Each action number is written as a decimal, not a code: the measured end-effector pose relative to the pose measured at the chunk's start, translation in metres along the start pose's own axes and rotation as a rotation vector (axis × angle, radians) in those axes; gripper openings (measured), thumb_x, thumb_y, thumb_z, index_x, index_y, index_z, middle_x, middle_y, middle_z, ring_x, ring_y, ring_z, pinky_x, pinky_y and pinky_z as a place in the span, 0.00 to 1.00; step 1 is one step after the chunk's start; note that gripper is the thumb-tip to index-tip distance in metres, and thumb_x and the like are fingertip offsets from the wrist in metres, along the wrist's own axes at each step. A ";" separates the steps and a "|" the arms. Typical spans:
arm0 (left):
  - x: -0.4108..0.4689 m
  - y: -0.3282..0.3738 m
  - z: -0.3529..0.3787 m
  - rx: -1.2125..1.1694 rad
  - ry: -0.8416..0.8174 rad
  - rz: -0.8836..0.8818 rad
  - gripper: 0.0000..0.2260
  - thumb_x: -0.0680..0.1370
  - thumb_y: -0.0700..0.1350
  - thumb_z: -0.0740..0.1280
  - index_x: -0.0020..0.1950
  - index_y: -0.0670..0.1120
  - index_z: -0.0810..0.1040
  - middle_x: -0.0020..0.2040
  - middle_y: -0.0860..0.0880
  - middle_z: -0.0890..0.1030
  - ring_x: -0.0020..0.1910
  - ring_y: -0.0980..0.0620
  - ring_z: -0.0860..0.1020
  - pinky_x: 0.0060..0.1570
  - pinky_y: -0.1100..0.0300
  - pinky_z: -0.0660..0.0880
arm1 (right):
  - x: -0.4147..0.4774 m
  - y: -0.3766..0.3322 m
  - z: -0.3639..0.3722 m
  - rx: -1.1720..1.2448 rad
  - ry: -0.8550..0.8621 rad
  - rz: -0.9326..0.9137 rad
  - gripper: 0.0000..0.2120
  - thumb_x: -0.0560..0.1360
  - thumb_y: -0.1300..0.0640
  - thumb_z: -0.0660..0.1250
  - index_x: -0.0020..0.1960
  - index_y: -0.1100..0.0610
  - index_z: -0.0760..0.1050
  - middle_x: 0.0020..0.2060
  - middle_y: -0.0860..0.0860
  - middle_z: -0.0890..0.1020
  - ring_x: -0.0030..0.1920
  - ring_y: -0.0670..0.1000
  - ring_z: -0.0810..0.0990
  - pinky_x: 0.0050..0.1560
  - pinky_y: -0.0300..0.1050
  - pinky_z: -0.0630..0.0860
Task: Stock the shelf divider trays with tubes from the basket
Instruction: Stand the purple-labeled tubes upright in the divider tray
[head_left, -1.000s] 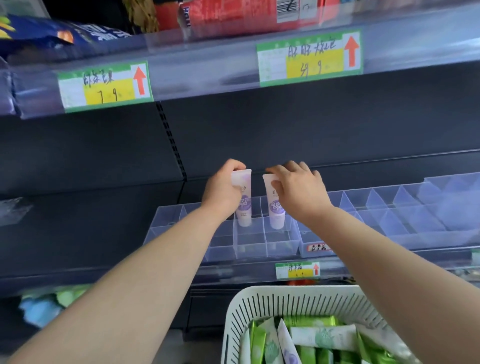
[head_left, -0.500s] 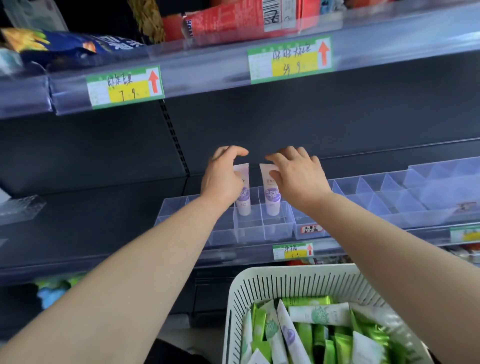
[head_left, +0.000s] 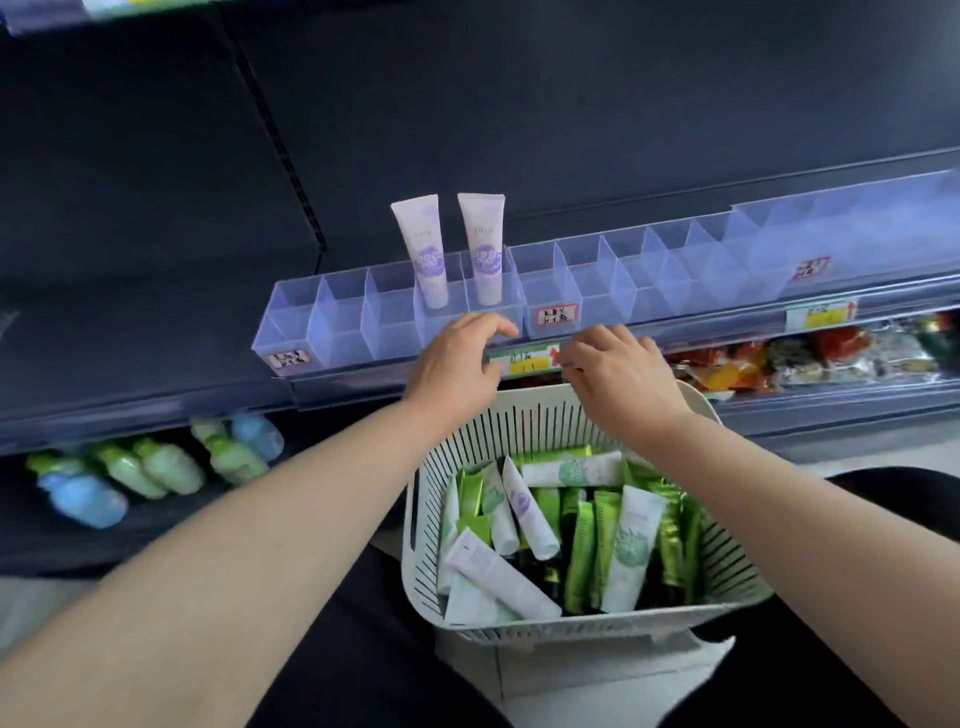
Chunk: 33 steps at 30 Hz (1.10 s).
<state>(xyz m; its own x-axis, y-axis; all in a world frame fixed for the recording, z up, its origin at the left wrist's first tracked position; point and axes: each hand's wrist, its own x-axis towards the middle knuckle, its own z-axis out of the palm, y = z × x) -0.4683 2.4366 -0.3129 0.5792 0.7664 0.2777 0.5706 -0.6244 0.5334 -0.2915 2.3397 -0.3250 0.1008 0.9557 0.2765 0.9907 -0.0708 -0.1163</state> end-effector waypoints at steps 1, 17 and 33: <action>-0.007 -0.001 0.010 0.018 -0.060 -0.015 0.17 0.73 0.37 0.69 0.58 0.53 0.76 0.58 0.53 0.77 0.55 0.51 0.75 0.55 0.52 0.74 | -0.010 0.006 0.009 -0.005 -0.050 0.020 0.13 0.79 0.50 0.60 0.61 0.48 0.76 0.60 0.48 0.75 0.60 0.55 0.71 0.54 0.52 0.68; -0.042 -0.031 0.106 0.179 -0.469 -0.320 0.16 0.76 0.38 0.65 0.62 0.52 0.76 0.63 0.51 0.76 0.60 0.49 0.75 0.58 0.53 0.73 | -0.089 0.049 0.087 -0.018 -0.523 0.171 0.15 0.79 0.49 0.57 0.64 0.50 0.71 0.63 0.50 0.72 0.64 0.54 0.69 0.61 0.55 0.68; -0.057 -0.052 0.114 0.203 -0.419 -0.499 0.20 0.75 0.34 0.64 0.64 0.48 0.73 0.59 0.50 0.77 0.56 0.50 0.75 0.47 0.58 0.70 | -0.041 -0.010 0.119 0.154 -0.579 0.054 0.18 0.79 0.51 0.59 0.68 0.51 0.68 0.61 0.52 0.75 0.63 0.55 0.71 0.60 0.53 0.68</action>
<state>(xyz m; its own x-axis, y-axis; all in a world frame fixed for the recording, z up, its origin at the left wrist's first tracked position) -0.4647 2.4085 -0.4471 0.3713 0.8725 -0.3177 0.9022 -0.2581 0.3456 -0.3161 2.3353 -0.4486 0.0418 0.9550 -0.2936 0.9565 -0.1231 -0.2645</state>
